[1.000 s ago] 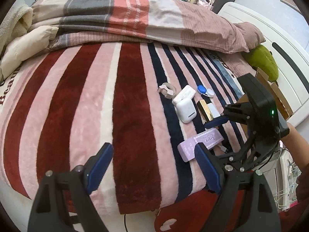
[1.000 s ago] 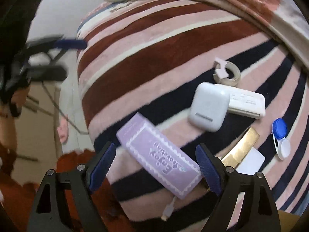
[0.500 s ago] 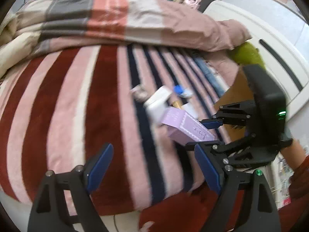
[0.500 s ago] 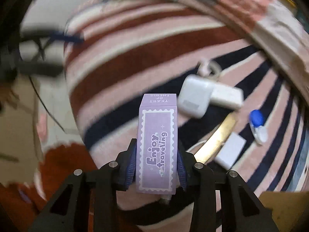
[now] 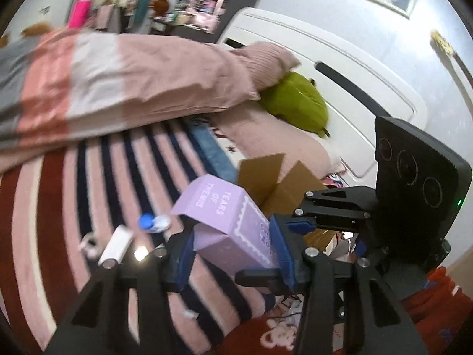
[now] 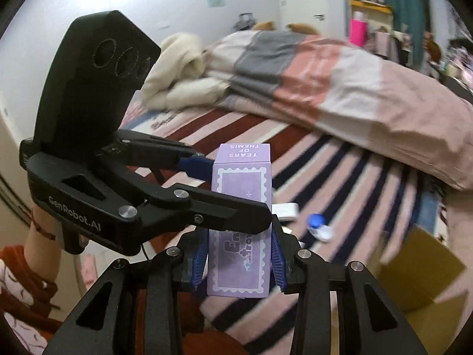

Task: Organize rigid objects
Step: 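Lower the lilac box into the cardboard box and release it, then grasp the white earbud case with the right tool, then drop the earbud case into the cardboard box, opening the right tool, then grasp the gold bar upright with the right tool, then place the gold bar into the cardboard box and release, then grasp the white power bank with its cable using the right tool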

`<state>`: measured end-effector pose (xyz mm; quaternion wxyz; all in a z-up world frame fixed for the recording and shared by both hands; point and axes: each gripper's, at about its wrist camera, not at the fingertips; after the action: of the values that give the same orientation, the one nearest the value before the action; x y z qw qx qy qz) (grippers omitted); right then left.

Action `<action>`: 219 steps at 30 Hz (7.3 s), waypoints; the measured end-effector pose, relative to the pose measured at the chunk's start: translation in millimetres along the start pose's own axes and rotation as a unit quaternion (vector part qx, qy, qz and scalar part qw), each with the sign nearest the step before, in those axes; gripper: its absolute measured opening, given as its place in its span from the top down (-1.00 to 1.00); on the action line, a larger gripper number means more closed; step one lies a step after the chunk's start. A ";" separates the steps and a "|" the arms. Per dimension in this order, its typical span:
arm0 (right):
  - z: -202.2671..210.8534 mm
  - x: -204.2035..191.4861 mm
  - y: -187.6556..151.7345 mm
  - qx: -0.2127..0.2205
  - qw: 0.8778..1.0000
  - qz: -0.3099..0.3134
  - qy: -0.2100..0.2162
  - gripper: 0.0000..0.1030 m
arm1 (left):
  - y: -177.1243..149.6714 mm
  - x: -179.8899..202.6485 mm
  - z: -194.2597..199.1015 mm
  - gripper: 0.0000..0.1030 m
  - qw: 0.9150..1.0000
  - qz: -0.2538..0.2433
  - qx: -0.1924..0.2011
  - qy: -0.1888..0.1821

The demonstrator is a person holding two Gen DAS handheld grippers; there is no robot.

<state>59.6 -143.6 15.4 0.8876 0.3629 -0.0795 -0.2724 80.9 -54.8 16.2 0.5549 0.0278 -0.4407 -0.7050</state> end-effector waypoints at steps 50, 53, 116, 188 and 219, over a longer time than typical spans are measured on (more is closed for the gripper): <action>-213.6 -8.2 -53.0 -0.119 0.991 -0.007 -0.058 -0.18 | -110.8 -175.6 48.9 -0.69 0.965 0.101 -0.003 0.240; -231.0 1.2 -54.9 -0.122 0.988 -0.002 -0.092 0.26 | -115.4 -176.2 46.5 -0.69 0.966 0.106 -0.003 0.236; -30.0 0.1 -20.4 -0.042 0.998 -0.013 0.051 -0.07 | -49.3 -65.4 48.8 -0.60 0.973 0.003 0.030 0.227; 57.8 116.6 -91.6 -0.038 0.987 -0.126 -0.088 0.43 | 20.6 61.3 -75.5 -0.52 0.988 -0.085 -0.040 0.120; -180.8 60.0 -88.4 -0.140 0.975 -0.078 -0.154 0.22 | -100.5 -116.9 25.8 -0.60 0.977 0.050 -0.008 0.209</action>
<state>133.5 -119.4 -179.7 0.8825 0.1937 -0.1480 -0.4022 35.8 54.3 -86.2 0.6691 0.1478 -0.3103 -0.6589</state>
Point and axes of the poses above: each gripper's, at about its wrist camera, not at the fingertips, and z roughly against the way its jaws point, x to its right, y to its top, and after that the axes turned 5 degrees about z, right-handed
